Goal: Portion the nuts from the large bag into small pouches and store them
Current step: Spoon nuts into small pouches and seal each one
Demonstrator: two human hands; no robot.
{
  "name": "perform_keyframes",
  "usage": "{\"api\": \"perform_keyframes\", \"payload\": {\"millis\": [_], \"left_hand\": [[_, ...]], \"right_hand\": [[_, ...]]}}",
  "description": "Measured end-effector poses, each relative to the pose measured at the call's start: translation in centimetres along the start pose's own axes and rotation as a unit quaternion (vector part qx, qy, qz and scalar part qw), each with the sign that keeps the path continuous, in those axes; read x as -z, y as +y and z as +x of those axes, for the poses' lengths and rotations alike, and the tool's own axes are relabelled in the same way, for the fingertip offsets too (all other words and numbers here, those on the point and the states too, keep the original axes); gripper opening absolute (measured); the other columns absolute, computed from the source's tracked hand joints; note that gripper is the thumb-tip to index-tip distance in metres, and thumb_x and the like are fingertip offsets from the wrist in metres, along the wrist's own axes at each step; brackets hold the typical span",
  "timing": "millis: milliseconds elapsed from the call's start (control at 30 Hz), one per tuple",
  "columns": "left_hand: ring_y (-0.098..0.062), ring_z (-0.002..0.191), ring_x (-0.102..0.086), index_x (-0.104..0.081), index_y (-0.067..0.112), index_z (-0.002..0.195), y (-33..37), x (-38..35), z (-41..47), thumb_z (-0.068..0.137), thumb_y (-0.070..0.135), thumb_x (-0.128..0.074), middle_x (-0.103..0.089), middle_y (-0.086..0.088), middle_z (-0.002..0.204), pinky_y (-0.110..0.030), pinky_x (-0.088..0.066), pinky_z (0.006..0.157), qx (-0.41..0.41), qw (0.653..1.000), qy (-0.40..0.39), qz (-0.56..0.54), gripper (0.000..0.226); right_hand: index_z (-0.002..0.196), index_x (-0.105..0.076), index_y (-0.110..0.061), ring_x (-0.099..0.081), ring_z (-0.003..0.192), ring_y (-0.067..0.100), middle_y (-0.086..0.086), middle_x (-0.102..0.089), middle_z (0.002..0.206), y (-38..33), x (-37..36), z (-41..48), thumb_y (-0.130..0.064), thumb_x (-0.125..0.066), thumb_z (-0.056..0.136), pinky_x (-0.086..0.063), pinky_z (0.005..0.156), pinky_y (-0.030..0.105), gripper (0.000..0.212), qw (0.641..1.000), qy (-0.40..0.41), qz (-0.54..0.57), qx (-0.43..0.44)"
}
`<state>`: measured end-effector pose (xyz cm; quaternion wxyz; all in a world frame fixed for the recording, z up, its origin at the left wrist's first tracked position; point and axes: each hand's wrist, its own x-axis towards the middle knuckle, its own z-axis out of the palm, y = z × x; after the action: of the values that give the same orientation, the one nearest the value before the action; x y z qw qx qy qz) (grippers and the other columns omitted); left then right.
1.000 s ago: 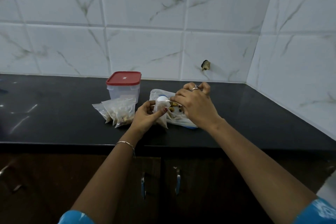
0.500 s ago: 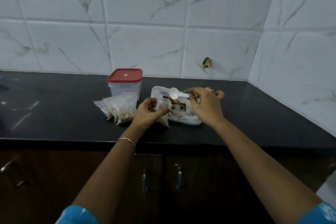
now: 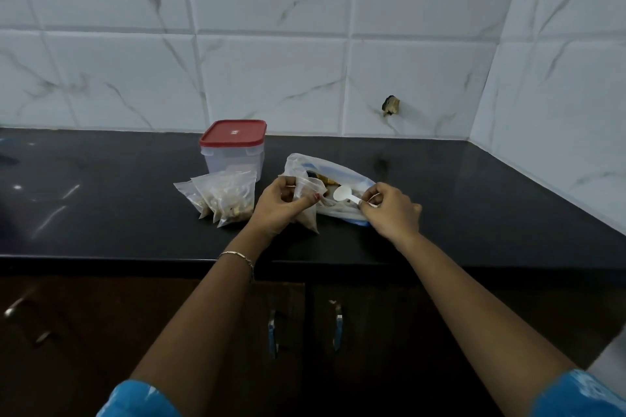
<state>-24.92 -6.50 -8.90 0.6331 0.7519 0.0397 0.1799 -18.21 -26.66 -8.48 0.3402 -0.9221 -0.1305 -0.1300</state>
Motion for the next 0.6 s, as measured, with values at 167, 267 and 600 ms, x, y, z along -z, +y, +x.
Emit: {"api": "perform_keyframes", "payload": {"millis": [167,267,600], "left_hand": [[-0.011,0.095,-0.067,-0.056,0.012,0.12,0.1,0.1,0.3,0.078,0.028,-0.078,-0.068,-0.004,0.108,-0.014,-0.051,0.061,0.004,1.0,0.004,-0.025,0.049],[-0.015,0.098,-0.067,-0.055,0.013,0.119,0.0,0.1,0.4,0.077,0.029,-0.08,-0.069,-0.005,0.11,-0.016,-0.051,0.062,0.008,0.999,0.007,-0.031,0.052],[-0.008,0.092,-0.067,-0.054,0.013,0.119,0.1,0.0,0.4,0.079,0.024,-0.078,-0.068,-0.003,0.107,-0.013,-0.051,0.062,0.011,0.999,0.018,-0.037,0.048]], "right_hand": [[0.089,-0.06,-0.029,-0.059,0.097,0.018,-0.007,-0.066,0.096,0.0,-1.1,1.6,-0.026,-0.067,0.086,-0.029,0.086,0.034,0.008,1.0,0.01,-0.007,-0.007],[0.087,-0.058,-0.029,-0.059,0.099,0.021,-0.005,-0.067,0.099,-0.1,-1.6,2.6,-0.024,-0.066,0.087,-0.03,0.086,0.034,0.01,0.999,0.024,-0.032,-0.008],[0.103,-0.067,-0.02,-0.052,0.107,0.027,0.006,-0.061,0.11,-0.1,-2.5,4.0,-0.023,-0.06,0.091,-0.042,0.088,0.038,0.014,0.987,0.126,-0.084,0.05]]}}
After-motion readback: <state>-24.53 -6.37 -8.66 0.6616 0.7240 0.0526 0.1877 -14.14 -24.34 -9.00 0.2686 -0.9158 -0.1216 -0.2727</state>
